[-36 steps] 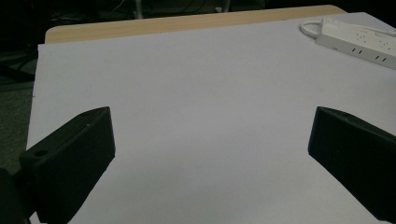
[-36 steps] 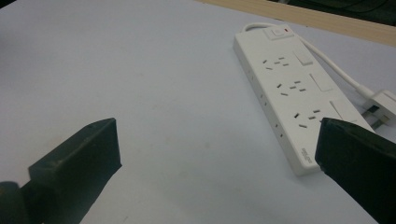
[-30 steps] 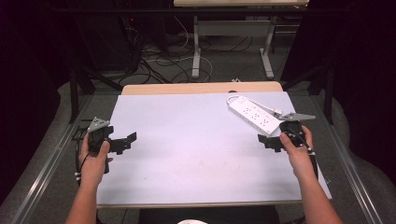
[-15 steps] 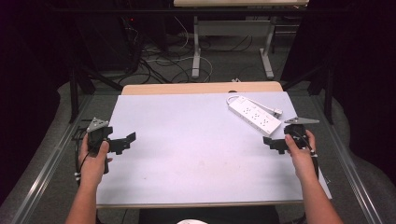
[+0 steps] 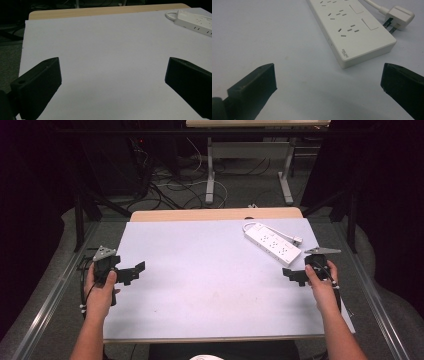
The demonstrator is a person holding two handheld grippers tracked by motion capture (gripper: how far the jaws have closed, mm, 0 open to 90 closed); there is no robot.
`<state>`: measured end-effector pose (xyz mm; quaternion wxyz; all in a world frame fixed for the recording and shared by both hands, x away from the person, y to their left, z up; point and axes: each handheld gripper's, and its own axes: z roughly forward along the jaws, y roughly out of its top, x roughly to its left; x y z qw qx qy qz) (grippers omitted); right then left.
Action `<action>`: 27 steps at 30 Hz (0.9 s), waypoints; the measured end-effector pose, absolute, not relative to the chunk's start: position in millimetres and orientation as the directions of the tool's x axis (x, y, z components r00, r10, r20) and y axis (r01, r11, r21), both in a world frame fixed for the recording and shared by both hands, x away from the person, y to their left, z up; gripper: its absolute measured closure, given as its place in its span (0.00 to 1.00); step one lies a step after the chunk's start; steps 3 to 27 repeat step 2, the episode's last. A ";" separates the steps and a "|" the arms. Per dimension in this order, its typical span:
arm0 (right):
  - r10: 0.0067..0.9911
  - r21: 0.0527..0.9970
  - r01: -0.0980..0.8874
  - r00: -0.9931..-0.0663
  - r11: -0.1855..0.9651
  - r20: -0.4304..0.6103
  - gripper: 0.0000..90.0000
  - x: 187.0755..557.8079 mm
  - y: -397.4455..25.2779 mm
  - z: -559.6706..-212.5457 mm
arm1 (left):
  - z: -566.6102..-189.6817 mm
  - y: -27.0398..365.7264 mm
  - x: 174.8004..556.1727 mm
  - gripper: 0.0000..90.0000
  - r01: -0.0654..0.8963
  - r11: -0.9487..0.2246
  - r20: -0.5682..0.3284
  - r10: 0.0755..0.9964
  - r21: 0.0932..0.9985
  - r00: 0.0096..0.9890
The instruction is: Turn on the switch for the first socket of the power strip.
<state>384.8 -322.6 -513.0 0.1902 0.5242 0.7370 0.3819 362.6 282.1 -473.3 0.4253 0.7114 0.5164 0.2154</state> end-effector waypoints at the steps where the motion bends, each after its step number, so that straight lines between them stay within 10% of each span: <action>1: 0.917 0.764 0.625 -0.381 0.160 0.119 0.00 384.9 -322.7 -512.5 | -473.9 281.9 362.9 0.01 0.552 -0.103 -0.135 0.918 0.827 0.373; 27: 0.917 0.765 0.625 -0.379 0.155 0.124 0.00 384.7 -322.3 -512.0 | -474.8 281.6 363.0 0.01 0.553 -0.101 -0.136 0.919 0.827 0.371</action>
